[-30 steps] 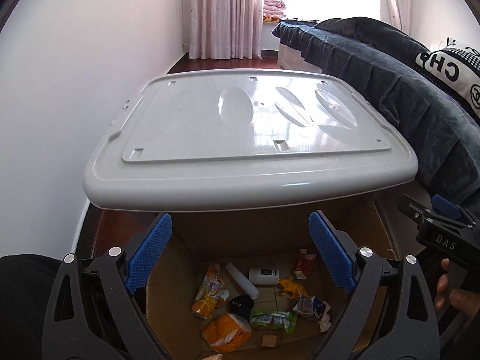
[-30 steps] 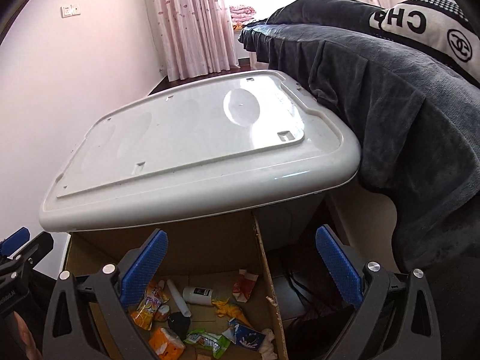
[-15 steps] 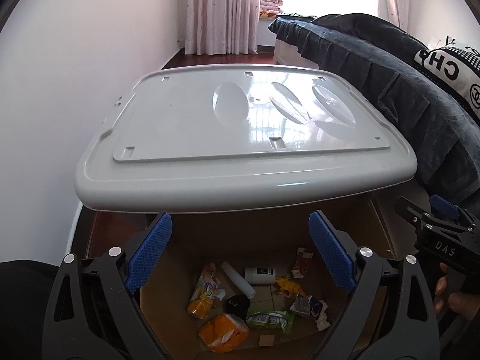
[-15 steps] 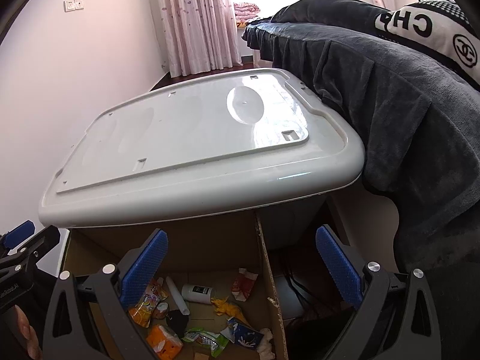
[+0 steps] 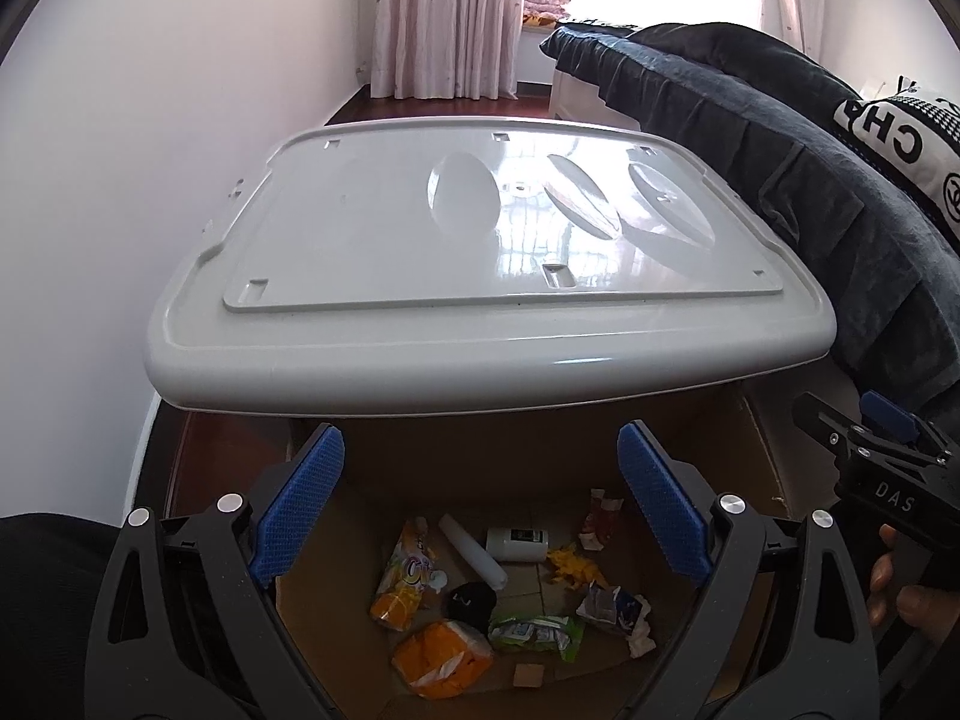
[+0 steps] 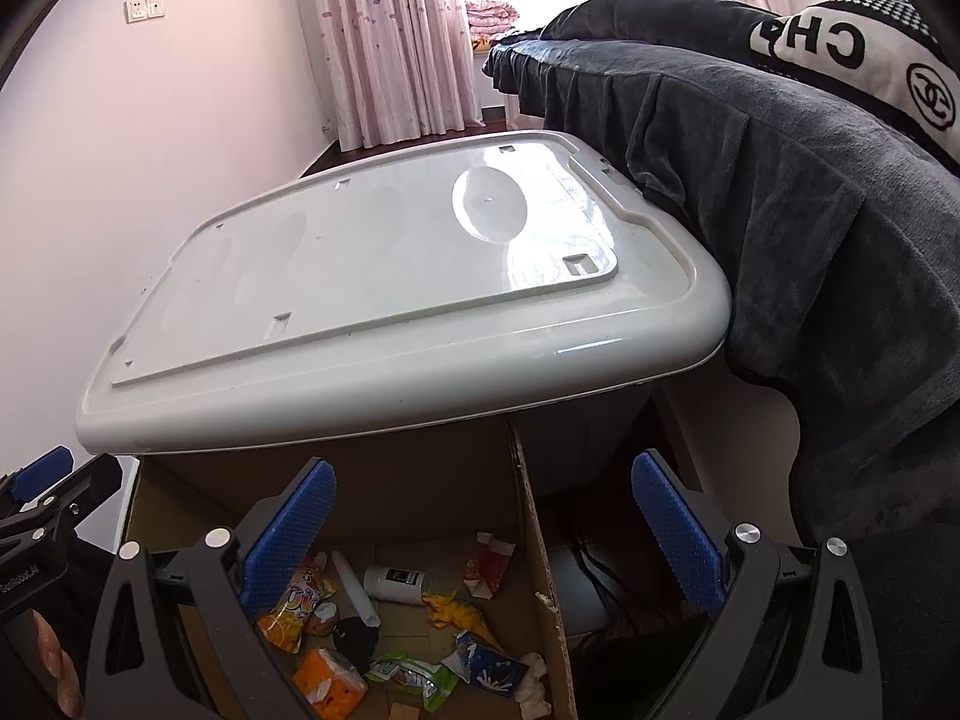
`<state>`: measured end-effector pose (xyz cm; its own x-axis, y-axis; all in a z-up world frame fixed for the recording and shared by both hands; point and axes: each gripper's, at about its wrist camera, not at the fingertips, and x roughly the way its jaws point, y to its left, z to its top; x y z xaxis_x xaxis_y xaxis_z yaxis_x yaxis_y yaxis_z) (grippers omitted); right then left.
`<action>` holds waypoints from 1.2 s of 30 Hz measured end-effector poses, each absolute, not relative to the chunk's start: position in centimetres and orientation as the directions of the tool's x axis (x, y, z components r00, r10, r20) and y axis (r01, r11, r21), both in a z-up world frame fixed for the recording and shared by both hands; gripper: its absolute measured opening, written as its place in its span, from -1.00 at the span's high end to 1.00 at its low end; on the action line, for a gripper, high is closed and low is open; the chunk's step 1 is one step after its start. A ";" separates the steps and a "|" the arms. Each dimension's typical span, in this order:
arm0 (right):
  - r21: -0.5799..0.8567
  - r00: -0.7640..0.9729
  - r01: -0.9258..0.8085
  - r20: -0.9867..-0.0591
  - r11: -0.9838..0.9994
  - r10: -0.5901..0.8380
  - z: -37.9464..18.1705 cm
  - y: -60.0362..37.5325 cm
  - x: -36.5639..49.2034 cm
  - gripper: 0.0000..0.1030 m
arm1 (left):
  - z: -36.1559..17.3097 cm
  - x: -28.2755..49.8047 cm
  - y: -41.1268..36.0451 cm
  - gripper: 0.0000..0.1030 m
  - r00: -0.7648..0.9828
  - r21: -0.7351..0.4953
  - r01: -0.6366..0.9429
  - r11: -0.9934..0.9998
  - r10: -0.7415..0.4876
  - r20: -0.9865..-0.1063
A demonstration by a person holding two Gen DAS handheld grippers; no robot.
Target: Collect trash
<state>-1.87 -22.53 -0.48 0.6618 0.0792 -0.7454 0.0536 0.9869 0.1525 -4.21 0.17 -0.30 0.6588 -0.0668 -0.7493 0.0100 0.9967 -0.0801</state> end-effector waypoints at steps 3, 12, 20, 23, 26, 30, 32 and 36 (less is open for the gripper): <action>0.153 0.661 0.054 -0.746 0.987 0.079 -0.5 -22.5 -1.9 -0.90 | -0.4 -4.2 0.2 -0.75 0.657 -0.079 0.007 0.997 -0.064 -0.751; 0.151 0.657 0.059 -0.750 0.987 0.076 -0.7 -22.6 -1.7 -0.89 | -0.7 -4.1 0.5 -0.75 0.649 -0.084 -0.010 0.996 -0.057 -0.758; 0.144 0.652 0.058 -0.755 0.988 0.072 -0.9 -22.4 -1.6 -0.90 | -1.3 -3.6 1.4 -0.84 0.621 -0.119 -0.051 0.992 -0.062 -0.782; 0.145 0.649 0.058 -0.758 0.988 0.073 -0.9 -22.4 -1.4 -0.90 | -1.3 -3.7 1.9 -0.84 0.626 -0.139 -0.065 0.988 -0.068 -0.777; 0.145 0.646 0.059 -0.760 0.988 0.072 -1.0 -22.4 -1.4 -0.90 | -1.1 -3.8 2.0 -0.84 0.633 -0.139 -0.066 0.988 -0.066 -0.771; 0.143 0.643 0.061 -0.763 0.988 0.071 -1.0 -22.5 -1.2 -0.90 | -1.1 -3.9 1.6 -0.84 0.637 -0.119 -0.056 0.991 -0.056 -0.769; 0.143 0.643 0.061 -0.762 0.988 0.071 -1.0 -22.5 -1.2 -0.90 | -1.1 -3.9 1.5 -0.84 0.639 -0.115 -0.049 0.992 -0.057 -0.767; 0.143 0.644 0.065 -0.762 0.988 0.068 -1.0 -22.5 -1.2 -0.90 | -1.1 -4.0 1.5 -0.84 0.636 -0.106 -0.057 0.993 -0.046 -0.771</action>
<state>-1.16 -22.54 -1.02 0.6441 0.0680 -0.7619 0.0653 0.9875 0.1433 -3.95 1.51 -1.11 0.6356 -0.0459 -0.7707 -0.0571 0.9927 -0.1061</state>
